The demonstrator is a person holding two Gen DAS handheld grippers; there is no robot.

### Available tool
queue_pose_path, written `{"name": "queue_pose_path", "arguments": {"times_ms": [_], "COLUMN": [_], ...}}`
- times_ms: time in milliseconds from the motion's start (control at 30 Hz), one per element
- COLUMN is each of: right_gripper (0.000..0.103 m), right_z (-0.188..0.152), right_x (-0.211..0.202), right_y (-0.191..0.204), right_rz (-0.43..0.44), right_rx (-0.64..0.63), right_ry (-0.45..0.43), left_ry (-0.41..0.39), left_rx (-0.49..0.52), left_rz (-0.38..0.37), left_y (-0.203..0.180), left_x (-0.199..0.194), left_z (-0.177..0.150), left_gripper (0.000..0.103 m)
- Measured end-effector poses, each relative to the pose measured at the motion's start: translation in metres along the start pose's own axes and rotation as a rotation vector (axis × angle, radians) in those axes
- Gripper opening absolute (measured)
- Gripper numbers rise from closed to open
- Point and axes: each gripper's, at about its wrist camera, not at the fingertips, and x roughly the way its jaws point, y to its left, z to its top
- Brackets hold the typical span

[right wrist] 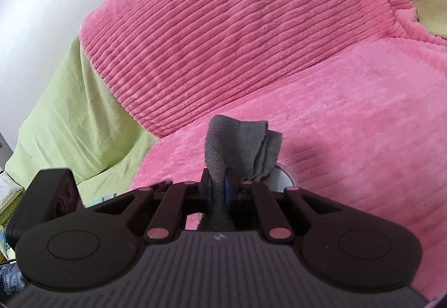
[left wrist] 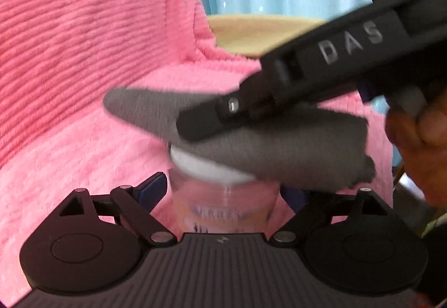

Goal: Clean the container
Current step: 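Wipe the grey cloth across the white lid with the right gripper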

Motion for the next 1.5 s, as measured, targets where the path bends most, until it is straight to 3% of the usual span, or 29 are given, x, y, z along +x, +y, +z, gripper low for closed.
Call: {"name": "queue_pose_path", "arguments": {"times_ms": [100, 367, 567, 733, 867, 1067, 1500], "right_gripper": [0.006, 0.007, 0.007, 0.006, 0.006, 0.006, 0.007], "right_z": [0.002, 0.004, -0.012, 0.006, 0.014, 0.001, -0.005], "right_x": [-0.002, -0.016, -0.018, 0.009, 0.007, -0.02, -0.006], "right_y": [0.0, -0.009, 0.017, 0.012, -0.001, -0.007, 0.016], "right_rz": [-0.001, -0.09, -0.028, -0.025, -0.094, -0.122, -0.031], "right_rx": [-0.017, -0.059, -0.102, -0.112, -0.12, -0.092, -0.064], "right_ry": [0.014, 0.004, 0.048, 0.029, 0.003, 0.008, 0.042], "left_ry": [0.01, 0.004, -0.001, 0.01, 0.011, 0.008, 0.021], "left_rx": [0.05, 0.049, 0.042, 0.03, 0.018, 0.036, 0.002], "left_rz": [0.003, -0.01, -0.004, 0.006, -0.002, -0.002, -0.002], "left_y": [-0.002, 0.0, 0.0, 0.001, 0.003, -0.002, 0.002], "left_x": [0.006, 0.002, 0.003, 0.005, 0.006, 0.007, 0.008], "left_z": [0.003, 0.001, 0.002, 0.006, 0.007, 0.007, 0.012], "left_gripper": [0.086, 0.086, 0.086, 0.086, 0.085, 0.085, 0.085]}}
